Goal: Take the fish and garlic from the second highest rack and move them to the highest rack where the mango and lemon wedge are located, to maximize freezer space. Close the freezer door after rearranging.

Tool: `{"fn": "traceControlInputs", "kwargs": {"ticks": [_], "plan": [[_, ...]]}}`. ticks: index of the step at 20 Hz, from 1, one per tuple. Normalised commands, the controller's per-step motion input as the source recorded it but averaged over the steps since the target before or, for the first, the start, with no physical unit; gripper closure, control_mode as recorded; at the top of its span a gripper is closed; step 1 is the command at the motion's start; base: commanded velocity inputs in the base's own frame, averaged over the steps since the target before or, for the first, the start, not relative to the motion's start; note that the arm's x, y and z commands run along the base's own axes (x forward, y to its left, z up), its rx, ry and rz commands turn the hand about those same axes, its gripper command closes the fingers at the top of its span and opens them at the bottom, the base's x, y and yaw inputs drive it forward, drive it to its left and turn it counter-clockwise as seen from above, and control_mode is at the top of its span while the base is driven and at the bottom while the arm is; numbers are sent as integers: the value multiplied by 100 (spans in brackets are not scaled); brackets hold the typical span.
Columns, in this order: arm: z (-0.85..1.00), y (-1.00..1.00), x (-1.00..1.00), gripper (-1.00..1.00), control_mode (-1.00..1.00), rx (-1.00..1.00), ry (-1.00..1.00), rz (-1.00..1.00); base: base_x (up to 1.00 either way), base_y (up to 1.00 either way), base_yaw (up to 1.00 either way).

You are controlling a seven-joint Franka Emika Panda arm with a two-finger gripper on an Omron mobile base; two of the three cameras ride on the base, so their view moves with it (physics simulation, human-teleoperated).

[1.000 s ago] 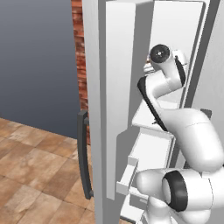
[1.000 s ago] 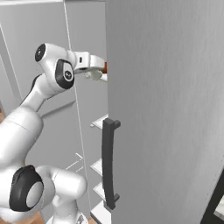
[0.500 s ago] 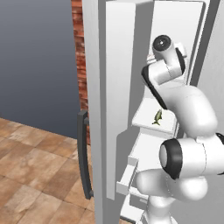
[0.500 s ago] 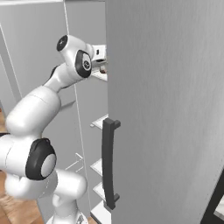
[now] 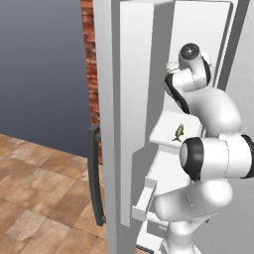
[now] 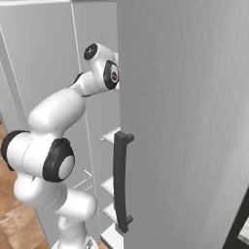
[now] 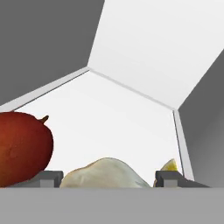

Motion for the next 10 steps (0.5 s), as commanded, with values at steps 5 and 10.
{"fn": "traceControlInputs", "kwargs": {"ticks": [5, 10], "plan": [[-28, -27, 45, -100, -100, 0, 1, 10, 0, 0, 0], [-28, -15, 35, -100, -100, 0, 5, 4, 0, 0, 0]]}}
